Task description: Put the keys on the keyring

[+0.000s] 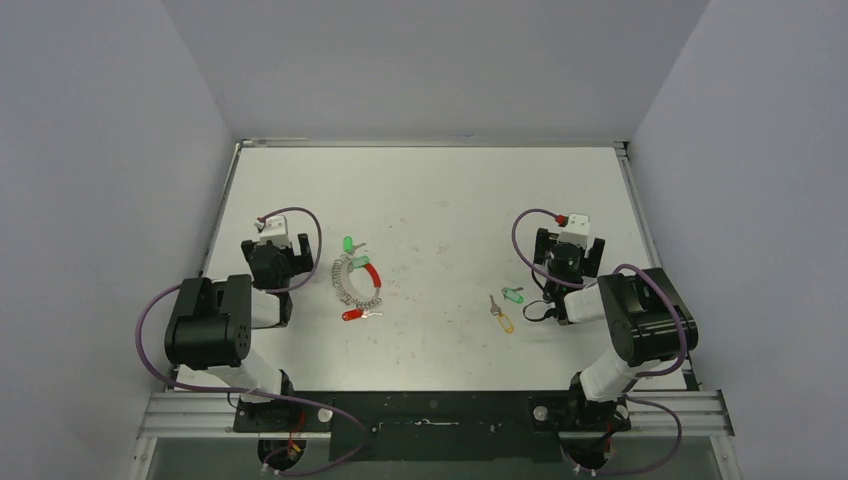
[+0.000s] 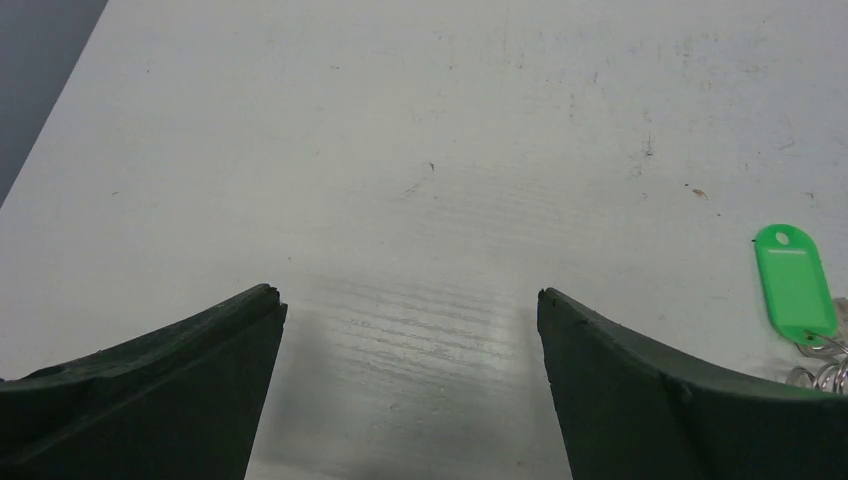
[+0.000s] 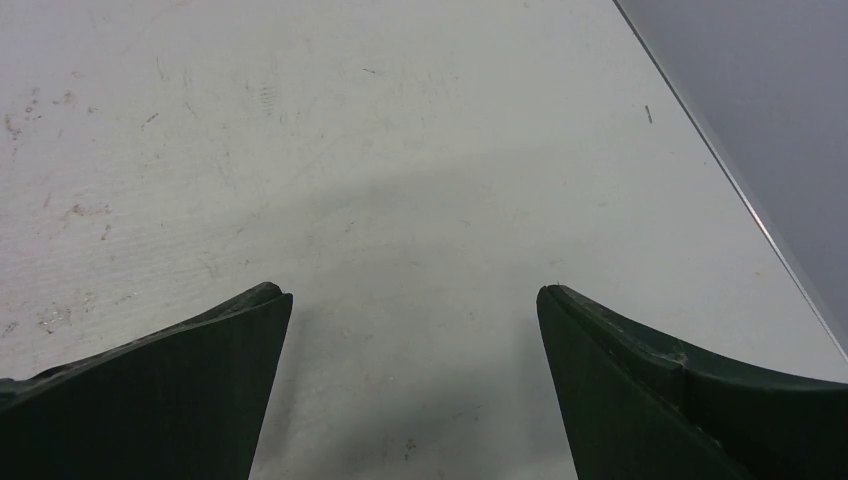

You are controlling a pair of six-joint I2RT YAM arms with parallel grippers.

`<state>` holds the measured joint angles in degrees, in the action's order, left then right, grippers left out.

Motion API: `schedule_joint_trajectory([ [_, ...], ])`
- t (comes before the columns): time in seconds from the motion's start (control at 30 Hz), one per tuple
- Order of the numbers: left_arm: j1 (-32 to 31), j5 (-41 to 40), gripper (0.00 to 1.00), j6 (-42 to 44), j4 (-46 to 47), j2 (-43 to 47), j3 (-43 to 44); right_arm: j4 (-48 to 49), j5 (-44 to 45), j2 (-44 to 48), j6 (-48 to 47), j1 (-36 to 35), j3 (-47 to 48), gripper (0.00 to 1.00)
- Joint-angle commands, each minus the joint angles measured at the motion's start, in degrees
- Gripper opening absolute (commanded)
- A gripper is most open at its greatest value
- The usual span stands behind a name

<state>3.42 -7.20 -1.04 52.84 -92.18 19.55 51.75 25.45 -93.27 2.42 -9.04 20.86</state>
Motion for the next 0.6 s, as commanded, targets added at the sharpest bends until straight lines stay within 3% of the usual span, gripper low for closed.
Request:
schedule_joint_trajectory([
  [0.0,0.1,0.65,0.97,-0.55,1.36,-0.2,1.63,1.67,-0.32,0.22,0.79,0.28,1.35,1.0],
  [0.3,-0.16,0.42,0.97,0.23,1.12,1.75,0.86,1.07,1.33,2.1,0.59,-0.23,1.38,1.0],
  [0.4,-0.95,-4.73,0.97,-2.63,-15.83,12.29,4.59,-14.8,8.96,13.45,-0.03,-4.4,5.68,1.0],
  [0.43,-1.0,-5.8,0.97,-5.34,-24.26,16.54,7.24,-22.33,12.15,17.55,4.79,-5.05,8.45,1.0],
  [0.5,-0.87,-4.78,0.97,-8.9,-36.22,24.27,12.39,-42.74,8.9,23.73,17.32,-3.7,15.12,1.0],
  [0.57,-1.03,-3.98,0.97,-16.3,-44.94,29.37,14.87,-49.49,1.61,26.52,21.5,-1.79,19.33,1.0],
])
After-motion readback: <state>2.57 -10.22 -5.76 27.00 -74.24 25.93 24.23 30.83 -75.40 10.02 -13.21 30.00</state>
